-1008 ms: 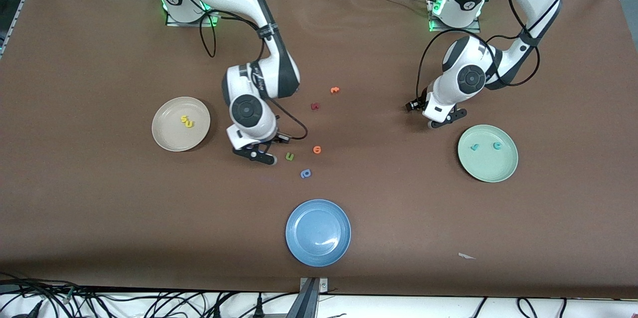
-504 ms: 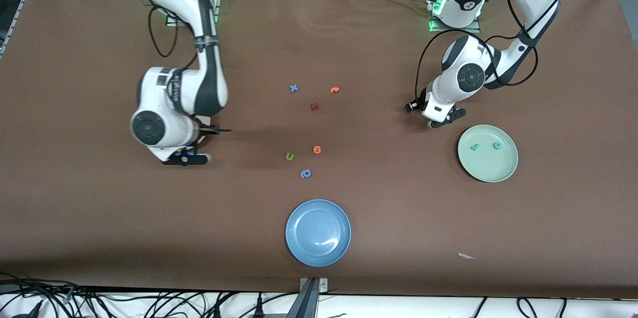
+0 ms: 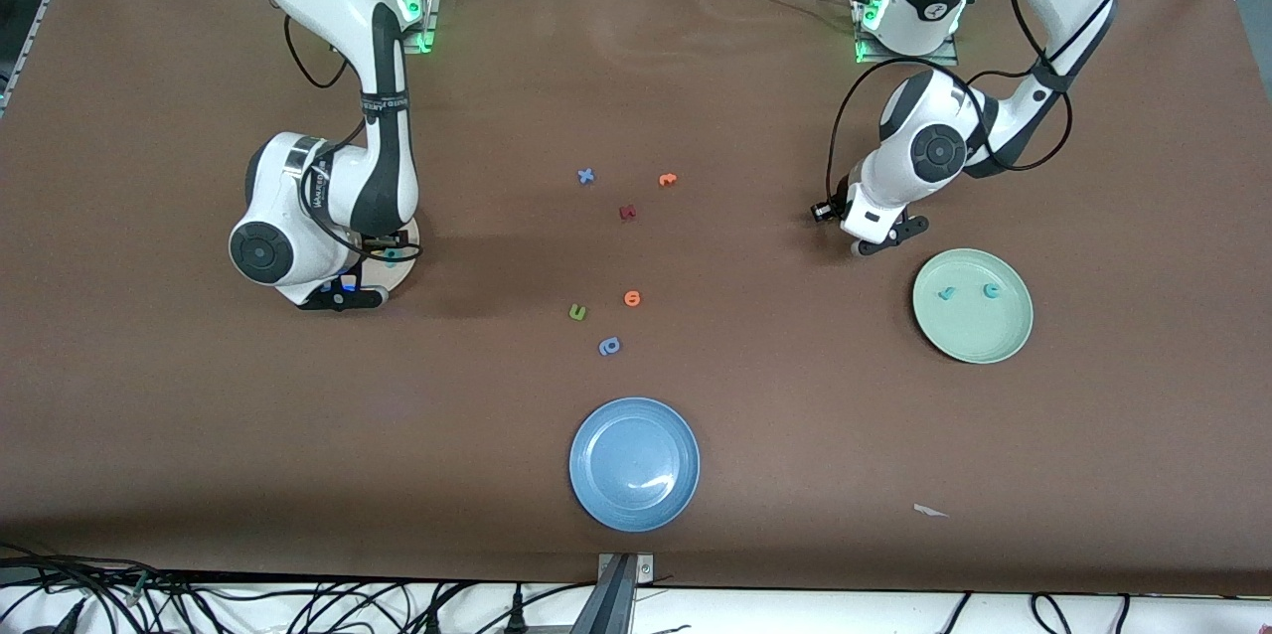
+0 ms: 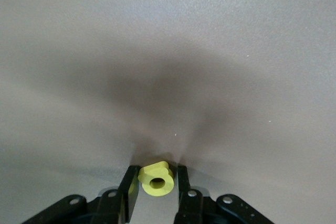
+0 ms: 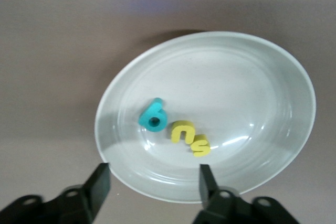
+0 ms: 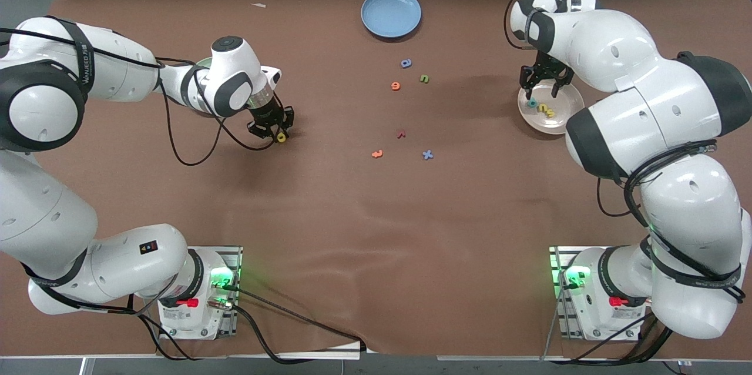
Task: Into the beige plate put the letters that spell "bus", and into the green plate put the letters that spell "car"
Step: 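Place the b on the cream plate while the left gripper carries the o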
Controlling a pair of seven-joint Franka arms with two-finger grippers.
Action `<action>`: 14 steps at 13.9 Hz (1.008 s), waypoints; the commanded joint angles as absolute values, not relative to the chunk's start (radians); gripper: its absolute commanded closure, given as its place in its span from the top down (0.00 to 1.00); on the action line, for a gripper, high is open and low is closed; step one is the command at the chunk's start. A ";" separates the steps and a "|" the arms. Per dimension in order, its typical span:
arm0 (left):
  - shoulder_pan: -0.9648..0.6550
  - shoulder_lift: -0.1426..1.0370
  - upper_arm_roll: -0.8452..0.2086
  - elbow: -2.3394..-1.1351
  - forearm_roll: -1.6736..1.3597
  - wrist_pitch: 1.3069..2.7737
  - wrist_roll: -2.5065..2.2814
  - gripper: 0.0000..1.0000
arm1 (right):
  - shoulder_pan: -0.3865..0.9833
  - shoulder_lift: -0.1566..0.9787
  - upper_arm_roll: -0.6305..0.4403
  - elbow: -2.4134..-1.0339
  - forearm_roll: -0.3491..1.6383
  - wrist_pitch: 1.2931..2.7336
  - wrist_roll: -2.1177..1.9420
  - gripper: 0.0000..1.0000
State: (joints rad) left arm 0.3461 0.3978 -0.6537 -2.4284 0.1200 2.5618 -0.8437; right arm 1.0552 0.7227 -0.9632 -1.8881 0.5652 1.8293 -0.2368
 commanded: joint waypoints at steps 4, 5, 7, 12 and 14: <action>0.342 0.396 -0.649 -2.430 0.149 2.573 -0.870 0.24 | 1.066 0.698 -1.161 -1.640 0.552 1.513 -0.247 1.00; 0.344 0.390 -0.650 -2.427 0.149 2.569 -0.870 0.23 | 1.065 0.699 -1.205 -1.602 0.552 1.468 -0.250 1.00; 0.350 0.373 -0.652 -2.415 0.149 2.565 -0.870 0.22 | 1.062 0.698 -1.276 -1.527 0.552 1.378 -0.282 1.00; 0.380 0.365 -0.650 -2.284 0.149 2.452 -0.864 0.23 | 1.030 0.690 -1.255 -1.502 0.549 1.339 -0.307 1.00; 0.402 0.368 -0.646 -2.189 0.149 2.329 -0.845 0.22 | 0.930 0.616 -1.116 -1.499 0.502 1.348 -0.299 1.00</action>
